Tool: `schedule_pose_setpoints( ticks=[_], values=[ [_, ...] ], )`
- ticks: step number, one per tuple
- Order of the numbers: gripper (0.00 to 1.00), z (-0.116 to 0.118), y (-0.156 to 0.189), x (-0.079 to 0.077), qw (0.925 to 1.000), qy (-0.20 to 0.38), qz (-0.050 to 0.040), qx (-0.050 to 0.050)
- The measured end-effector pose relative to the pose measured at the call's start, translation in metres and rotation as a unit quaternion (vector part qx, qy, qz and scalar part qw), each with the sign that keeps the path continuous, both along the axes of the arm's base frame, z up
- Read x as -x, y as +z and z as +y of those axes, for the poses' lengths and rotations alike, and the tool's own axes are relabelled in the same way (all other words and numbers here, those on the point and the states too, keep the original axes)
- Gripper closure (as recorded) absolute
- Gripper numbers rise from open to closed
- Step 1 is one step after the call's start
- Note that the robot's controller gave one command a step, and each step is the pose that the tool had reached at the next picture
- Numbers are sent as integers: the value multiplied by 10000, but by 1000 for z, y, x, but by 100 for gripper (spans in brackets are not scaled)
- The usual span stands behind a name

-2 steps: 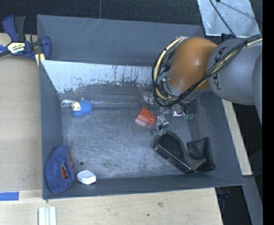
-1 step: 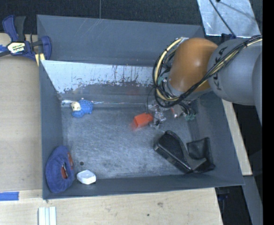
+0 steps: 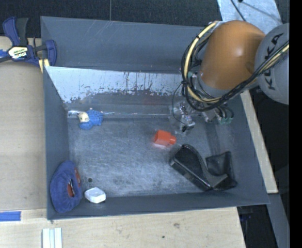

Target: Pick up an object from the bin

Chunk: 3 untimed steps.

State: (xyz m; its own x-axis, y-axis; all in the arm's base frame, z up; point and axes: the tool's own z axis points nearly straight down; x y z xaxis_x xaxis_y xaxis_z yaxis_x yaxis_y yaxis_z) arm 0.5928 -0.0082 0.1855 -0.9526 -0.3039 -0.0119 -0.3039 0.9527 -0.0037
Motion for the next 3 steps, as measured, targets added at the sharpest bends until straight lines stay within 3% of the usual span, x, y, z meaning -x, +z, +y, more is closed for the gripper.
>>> schedule_pose_setpoints(
  ticks=[1, 2, 3],
  values=[
    [0, 0, -5, 1, 10000, -5, 41, -1],
    [0, -23, -108, 8, 9951, -982, 75, -25],
    [100, -21, -102, 2, 9953, -965, -53, -46]
  ],
)
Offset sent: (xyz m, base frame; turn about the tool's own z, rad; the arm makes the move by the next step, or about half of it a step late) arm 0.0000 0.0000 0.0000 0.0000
